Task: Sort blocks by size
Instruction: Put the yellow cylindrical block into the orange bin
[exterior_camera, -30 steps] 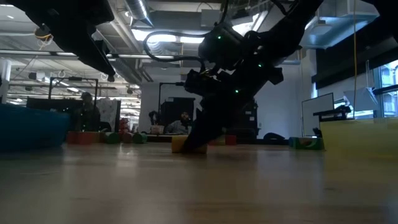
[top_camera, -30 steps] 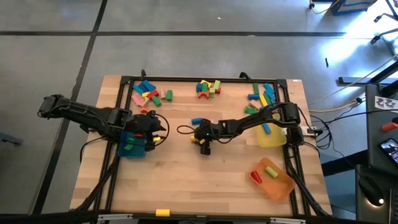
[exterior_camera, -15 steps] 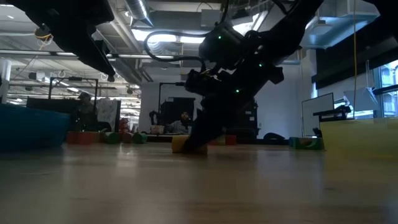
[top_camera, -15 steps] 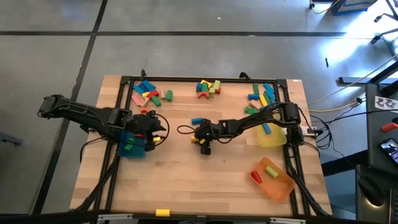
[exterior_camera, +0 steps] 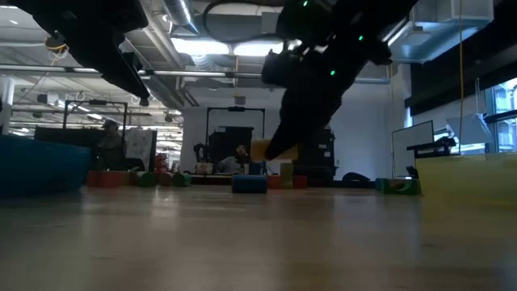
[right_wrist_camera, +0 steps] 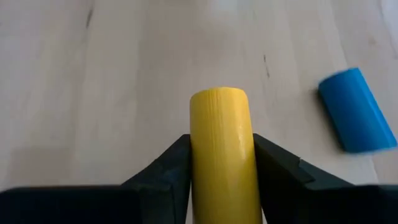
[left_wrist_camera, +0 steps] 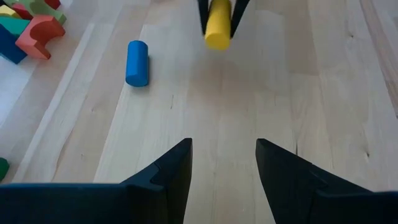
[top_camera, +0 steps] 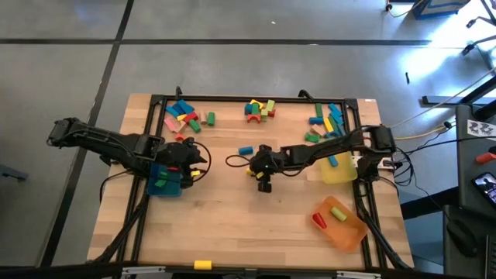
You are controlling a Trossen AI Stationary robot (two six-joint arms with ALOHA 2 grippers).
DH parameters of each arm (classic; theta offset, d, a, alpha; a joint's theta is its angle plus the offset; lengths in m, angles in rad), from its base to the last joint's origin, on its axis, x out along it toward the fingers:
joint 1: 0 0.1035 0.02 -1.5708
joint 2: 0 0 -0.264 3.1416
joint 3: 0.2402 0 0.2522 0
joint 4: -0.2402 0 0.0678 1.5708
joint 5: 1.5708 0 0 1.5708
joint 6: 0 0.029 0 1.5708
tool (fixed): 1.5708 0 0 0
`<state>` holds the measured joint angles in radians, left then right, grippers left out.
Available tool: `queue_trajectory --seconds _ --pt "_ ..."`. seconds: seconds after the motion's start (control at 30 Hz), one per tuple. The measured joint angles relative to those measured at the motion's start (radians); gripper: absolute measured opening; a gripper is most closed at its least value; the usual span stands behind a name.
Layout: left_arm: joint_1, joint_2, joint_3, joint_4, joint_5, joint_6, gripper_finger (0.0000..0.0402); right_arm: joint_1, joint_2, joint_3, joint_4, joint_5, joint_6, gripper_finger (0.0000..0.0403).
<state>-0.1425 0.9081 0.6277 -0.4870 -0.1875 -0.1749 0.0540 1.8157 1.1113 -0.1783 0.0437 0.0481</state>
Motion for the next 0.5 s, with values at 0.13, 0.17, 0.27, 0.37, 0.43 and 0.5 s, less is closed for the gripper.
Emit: queue_trajectory --seconds 0.13,0.17,0.27,0.37,0.43,0.5 --pt "0.000 0.000 0.000 0.005 0.000 0.012 0.0162 0.022 -0.054 0.000 -0.105 0.001 0.049 0.0141" --pt "0.000 0.000 0.000 0.010 0.000 0.024 0.0162 0.028 -0.067 0.001 -0.122 0.001 0.061 0.0141" --pt "0.000 0.000 0.000 0.035 0.000 0.043 0.0162 0.048 -0.097 0.001 -0.179 0.001 0.106 0.0141" --pt "0.000 0.000 0.000 0.052 0.000 0.064 0.0162 0.069 -0.128 0.001 -0.239 0.002 0.159 0.0142" --pt "0.000 0.000 0.000 0.066 0.000 0.075 0.0162 0.083 -0.148 0.001 -0.286 0.001 0.205 0.0142" --pt "0.000 0.000 0.000 0.073 0.000 0.074 0.0162 0.096 -0.165 0.001 -0.342 0.001 0.253 0.0142"
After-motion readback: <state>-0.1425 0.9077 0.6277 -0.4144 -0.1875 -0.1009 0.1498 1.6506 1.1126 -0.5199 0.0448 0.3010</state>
